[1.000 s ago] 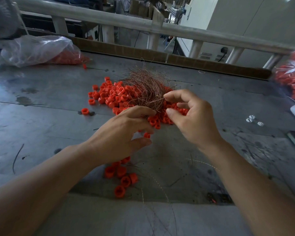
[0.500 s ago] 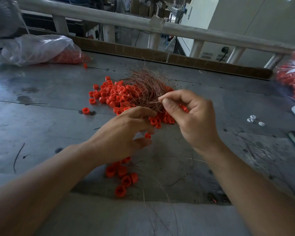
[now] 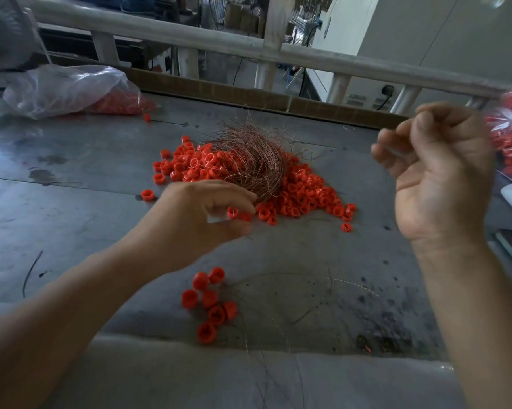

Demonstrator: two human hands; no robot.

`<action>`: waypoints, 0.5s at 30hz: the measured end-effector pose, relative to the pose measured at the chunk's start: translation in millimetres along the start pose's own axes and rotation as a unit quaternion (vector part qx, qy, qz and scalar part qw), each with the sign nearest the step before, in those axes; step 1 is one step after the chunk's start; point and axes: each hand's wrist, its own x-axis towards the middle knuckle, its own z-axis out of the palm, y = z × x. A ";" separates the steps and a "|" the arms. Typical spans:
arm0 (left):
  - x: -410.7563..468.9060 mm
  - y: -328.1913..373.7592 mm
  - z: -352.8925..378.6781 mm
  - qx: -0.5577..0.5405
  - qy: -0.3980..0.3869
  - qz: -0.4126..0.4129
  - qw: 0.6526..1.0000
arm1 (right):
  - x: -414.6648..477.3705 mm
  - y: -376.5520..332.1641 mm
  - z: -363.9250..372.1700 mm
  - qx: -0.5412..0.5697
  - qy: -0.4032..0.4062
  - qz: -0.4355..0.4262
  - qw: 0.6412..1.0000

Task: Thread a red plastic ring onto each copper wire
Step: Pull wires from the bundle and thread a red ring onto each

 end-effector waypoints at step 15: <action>-1.5 6.0 -3.9 -0.432 0.005 -0.072 0.899 | -41.9 13.0 32.9 -0.278 -0.268 -0.025 0.922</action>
